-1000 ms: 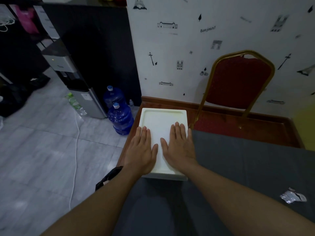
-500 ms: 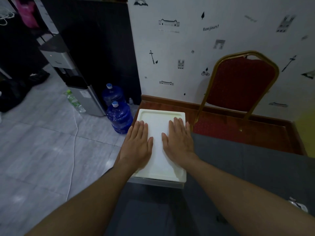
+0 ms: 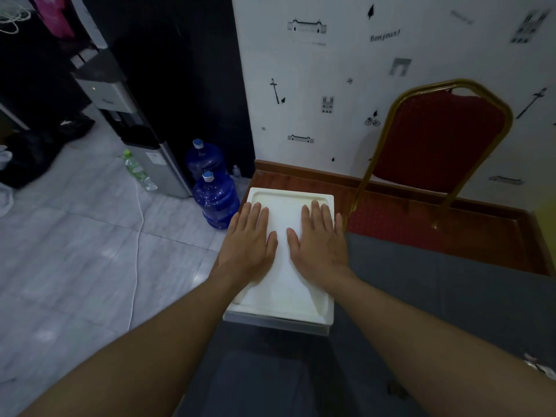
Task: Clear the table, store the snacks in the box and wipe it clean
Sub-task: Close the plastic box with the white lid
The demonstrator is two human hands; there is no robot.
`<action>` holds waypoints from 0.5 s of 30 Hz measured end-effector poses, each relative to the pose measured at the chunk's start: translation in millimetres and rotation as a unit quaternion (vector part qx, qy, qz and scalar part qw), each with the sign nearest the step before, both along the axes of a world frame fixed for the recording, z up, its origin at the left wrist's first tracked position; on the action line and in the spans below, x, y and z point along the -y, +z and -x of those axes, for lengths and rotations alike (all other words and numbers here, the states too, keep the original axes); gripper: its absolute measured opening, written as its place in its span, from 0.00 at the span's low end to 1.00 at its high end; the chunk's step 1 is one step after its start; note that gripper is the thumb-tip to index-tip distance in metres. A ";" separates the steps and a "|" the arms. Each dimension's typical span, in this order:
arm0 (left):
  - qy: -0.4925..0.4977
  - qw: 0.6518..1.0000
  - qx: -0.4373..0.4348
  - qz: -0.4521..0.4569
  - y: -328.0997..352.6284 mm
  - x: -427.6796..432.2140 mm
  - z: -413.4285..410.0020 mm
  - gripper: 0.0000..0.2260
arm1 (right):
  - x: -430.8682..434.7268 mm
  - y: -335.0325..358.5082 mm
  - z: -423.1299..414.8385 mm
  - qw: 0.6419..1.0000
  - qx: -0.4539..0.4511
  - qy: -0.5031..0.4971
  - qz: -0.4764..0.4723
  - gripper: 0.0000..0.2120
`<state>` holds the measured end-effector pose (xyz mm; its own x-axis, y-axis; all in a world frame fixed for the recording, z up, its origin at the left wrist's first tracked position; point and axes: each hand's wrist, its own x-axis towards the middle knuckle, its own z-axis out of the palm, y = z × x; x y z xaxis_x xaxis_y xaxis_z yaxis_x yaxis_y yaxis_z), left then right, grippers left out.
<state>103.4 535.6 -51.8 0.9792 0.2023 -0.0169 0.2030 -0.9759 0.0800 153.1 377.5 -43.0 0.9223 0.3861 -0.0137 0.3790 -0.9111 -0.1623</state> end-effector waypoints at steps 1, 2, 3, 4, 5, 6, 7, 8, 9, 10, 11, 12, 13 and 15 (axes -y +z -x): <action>0.004 1.000 0.003 0.002 1.1 -0.1 -1.0 0.32 | 0.5 -1.0 -0.2 1.000 -0.005 0.002 -0.002 0.35; 0.008 1.000 0.004 0.000 1.5 0.5 -0.6 0.31 | 1.0 -1.1 -0.9 1.000 -0.009 0.003 -0.008 0.35; 0.012 1.000 0.003 -0.004 1.3 1.4 0.3 0.30 | 1.9 -0.5 -1.9 1.000 -0.011 0.000 -0.017 0.35; 0.016 1.000 -0.001 -0.006 1.3 2.0 1.5 0.30 | 2.9 0.2 -2.4 1.000 -0.011 -0.006 -0.028 0.35; 0.018 1.000 -0.008 -0.005 1.8 2.0 2.1 0.30 | 3.8 0.5 -1.7 0.999 -0.011 -0.012 -0.038 0.34; 0.018 1.000 -0.015 0.001 3.2 1.4 2.0 0.30 | 4.8 0.2 0.4 0.999 -0.011 -0.016 -0.043 0.34; 0.014 1.000 -0.019 0.006 5.3 0.6 1.2 0.30 | 5.6 -0.7 3.7 0.999 -0.014 -0.014 -0.042 0.34; 0.009 1.000 -0.018 0.009 7.7 0.1 -0.2 0.31 | 6.3 -2.1 7.6 0.999 -0.017 -0.010 -0.036 0.35; 0.006 1.000 -0.014 0.013 9.8 -0.1 -1.7 0.32 | 7.2 -3.4 10.7 0.999 -0.019 -0.007 -0.030 0.35; 0.002 1.000 -0.011 0.017 10.8 0.3 -3.0 0.32 | 8.2 -3.9 12.2 0.999 -0.020 -0.005 -0.026 0.35; -0.002 1.000 -0.012 0.018 10.5 1.8 -4.0 0.32 | 9.0 -3.7 12.2 0.999 -0.021 -0.005 -0.024 0.35; -0.006 1.000 -0.015 0.016 8.9 3.4 -3.9 0.31 | 9.7 -2.6 11.9 0.999 -0.023 -0.005 -0.022 0.36; -0.008 1.000 -0.015 0.012 6.6 4.7 -2.9 0.30 | 10.0 -1.6 12.9 0.999 -0.027 -0.007 -0.021 0.36; -0.005 1.000 -0.005 0.003 1.9 6.0 -0.4 0.29 | 10.4 -1.8 21.6 0.999 -0.028 -0.017 -0.027 0.36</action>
